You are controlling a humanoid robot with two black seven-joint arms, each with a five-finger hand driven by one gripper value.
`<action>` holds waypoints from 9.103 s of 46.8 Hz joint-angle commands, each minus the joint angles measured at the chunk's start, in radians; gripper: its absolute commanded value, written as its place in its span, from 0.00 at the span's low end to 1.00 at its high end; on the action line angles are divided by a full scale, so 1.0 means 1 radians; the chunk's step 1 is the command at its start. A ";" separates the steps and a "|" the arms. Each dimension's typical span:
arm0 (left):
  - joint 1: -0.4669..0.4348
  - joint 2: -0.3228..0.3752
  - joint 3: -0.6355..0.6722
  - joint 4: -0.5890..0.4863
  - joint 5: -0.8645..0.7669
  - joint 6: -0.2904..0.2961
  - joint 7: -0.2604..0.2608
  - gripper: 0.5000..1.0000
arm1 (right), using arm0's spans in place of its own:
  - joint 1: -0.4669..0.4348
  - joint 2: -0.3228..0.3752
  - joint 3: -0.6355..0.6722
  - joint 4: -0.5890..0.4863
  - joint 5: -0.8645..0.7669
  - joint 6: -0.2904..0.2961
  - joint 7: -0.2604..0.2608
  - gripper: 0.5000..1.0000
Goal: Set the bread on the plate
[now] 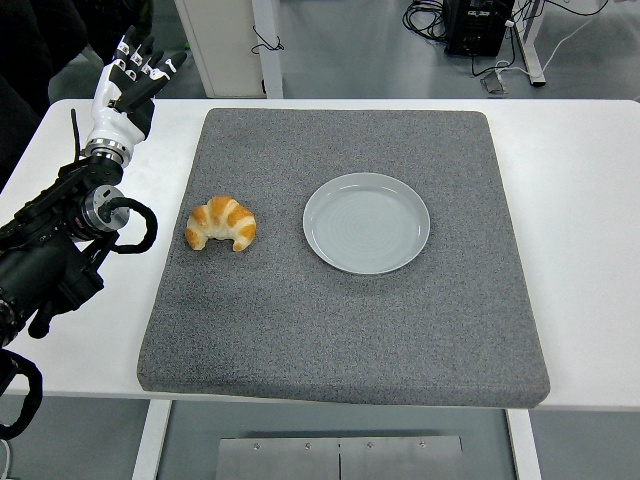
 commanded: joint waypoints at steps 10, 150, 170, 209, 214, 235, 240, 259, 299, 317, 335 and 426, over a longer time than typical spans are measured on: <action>-0.001 -0.004 -0.005 0.000 -0.001 -0.005 0.003 0.94 | 0.000 0.000 0.000 0.000 0.000 0.000 0.000 1.00; -0.205 0.398 0.449 -0.362 0.852 0.009 0.187 0.90 | 0.000 0.000 0.000 0.000 0.000 0.000 0.000 1.00; -0.205 0.412 0.561 -0.436 0.885 0.135 0.188 0.90 | 0.000 0.000 0.000 0.000 0.000 0.000 0.000 1.00; -0.205 0.502 0.726 -0.689 0.993 0.195 0.133 0.87 | 0.000 0.000 0.000 0.000 0.000 0.000 0.000 1.00; -0.207 0.507 0.746 -0.722 0.996 0.195 0.127 0.87 | 0.000 0.000 0.000 0.000 0.000 0.000 0.000 1.00; -0.198 0.507 0.789 -0.735 1.045 0.235 0.116 0.83 | 0.000 0.000 0.000 0.000 0.000 0.000 0.000 1.00; -0.198 0.498 0.812 -0.730 1.045 0.258 0.119 0.81 | 0.000 0.000 0.000 0.000 0.000 0.000 0.000 1.00; -0.195 0.447 0.868 -0.677 1.048 0.337 0.124 0.81 | 0.000 0.000 0.000 0.000 0.000 0.000 0.000 1.00; -0.179 0.403 0.891 -0.600 1.050 0.336 0.113 0.36 | 0.000 0.000 0.000 0.000 0.000 0.000 0.000 1.00; -0.195 0.404 0.886 -0.600 1.043 0.336 0.112 0.00 | 0.000 0.000 0.000 0.000 0.000 -0.002 0.000 1.00; -0.224 0.413 0.866 -0.600 1.027 0.331 0.112 0.00 | 0.000 0.000 0.000 0.000 0.000 0.000 0.000 1.00; -0.482 0.214 0.676 -0.600 1.017 0.201 0.127 0.00 | 0.000 0.000 0.000 0.000 0.000 0.000 0.000 1.00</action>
